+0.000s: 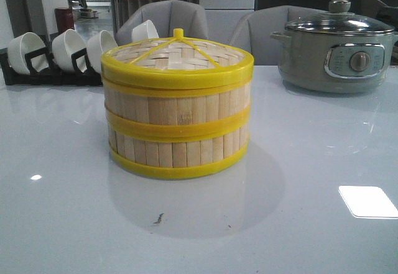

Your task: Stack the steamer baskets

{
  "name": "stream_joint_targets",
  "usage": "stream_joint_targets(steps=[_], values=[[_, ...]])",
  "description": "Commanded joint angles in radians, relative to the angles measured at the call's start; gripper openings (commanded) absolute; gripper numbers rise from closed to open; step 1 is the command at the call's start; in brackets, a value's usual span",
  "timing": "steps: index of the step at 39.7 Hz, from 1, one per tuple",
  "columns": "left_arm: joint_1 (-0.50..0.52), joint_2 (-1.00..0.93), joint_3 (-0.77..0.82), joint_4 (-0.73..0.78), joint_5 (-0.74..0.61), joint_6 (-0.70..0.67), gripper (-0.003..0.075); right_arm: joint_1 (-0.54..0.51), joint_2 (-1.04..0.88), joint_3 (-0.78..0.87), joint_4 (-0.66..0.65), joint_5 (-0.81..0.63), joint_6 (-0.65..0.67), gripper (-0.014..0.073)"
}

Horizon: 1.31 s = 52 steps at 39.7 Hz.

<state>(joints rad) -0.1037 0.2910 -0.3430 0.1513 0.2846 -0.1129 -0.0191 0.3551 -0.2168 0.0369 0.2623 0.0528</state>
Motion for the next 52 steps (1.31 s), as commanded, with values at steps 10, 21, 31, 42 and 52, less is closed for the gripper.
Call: stream_joint_targets(steps=[10, 21, 31, 42, 52], values=[[0.023, -0.137, 0.243, -0.073, -0.260, -0.004, 0.0090, -0.006, 0.004, -0.030, -0.007, -0.072, -0.009, 0.0053], [0.023, -0.248, 0.350, -0.073, -0.285, -0.008, 0.0090, -0.006, 0.004, -0.030, -0.007, -0.072, -0.009, 0.0053], [0.021, -0.310, 0.350, -0.064, -0.261, -0.008, 0.0090, -0.006, 0.004, -0.030, -0.007, -0.071, -0.009, 0.0053], [0.017, -0.308, 0.350, -0.068, -0.261, -0.008, 0.0090, -0.006, 0.005, -0.030, -0.007, -0.071, -0.009, 0.0053], [0.017, -0.308, 0.350, -0.070, -0.265, -0.008, 0.0090, -0.006, 0.005, -0.030, -0.007, -0.071, -0.009, 0.0053]])
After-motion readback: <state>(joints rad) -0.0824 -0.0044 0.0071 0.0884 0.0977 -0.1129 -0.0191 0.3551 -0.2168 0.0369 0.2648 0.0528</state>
